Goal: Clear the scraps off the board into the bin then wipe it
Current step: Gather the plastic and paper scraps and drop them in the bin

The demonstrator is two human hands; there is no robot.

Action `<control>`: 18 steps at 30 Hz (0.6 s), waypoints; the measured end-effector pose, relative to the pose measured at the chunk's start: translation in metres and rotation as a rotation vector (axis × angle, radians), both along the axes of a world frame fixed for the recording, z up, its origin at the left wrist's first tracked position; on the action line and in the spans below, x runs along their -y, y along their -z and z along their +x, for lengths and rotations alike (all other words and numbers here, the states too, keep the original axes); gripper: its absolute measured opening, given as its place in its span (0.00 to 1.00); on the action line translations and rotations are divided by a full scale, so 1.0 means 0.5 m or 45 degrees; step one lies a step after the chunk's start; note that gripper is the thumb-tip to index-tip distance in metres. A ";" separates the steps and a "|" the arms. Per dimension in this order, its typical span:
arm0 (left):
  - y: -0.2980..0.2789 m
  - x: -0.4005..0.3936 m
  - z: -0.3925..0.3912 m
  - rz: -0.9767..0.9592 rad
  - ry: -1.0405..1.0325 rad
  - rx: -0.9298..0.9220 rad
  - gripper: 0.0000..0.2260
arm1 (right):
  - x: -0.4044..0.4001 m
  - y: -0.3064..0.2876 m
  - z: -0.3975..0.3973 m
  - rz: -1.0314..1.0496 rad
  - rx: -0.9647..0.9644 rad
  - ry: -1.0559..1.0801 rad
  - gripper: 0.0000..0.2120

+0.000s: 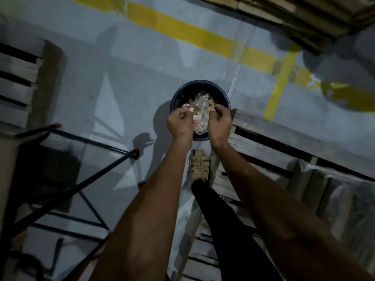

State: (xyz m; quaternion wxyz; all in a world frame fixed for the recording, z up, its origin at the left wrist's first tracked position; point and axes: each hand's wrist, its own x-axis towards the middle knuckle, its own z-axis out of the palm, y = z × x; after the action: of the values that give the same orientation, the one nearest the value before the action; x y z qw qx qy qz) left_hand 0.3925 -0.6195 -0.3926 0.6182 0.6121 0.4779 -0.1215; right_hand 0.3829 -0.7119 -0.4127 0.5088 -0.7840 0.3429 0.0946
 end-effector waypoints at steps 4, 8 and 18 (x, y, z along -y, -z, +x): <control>-0.159 -0.027 -0.081 0.043 -0.024 0.024 0.04 | -0.054 -0.154 -0.048 0.119 0.054 0.129 0.14; -0.351 -0.080 -0.191 0.086 0.050 0.195 0.05 | -0.124 -0.358 -0.122 0.182 0.203 0.180 0.10; -0.779 -0.373 -0.573 0.362 -0.248 0.557 0.07 | -0.402 -0.792 -0.452 0.390 0.416 -0.302 0.09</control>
State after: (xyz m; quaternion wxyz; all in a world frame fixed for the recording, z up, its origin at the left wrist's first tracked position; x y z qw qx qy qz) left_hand 0.1060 -0.4330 -0.0029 0.6235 0.6554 0.4019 0.1420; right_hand 0.1567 -0.5109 -0.0166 0.6557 -0.7373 0.1433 0.0766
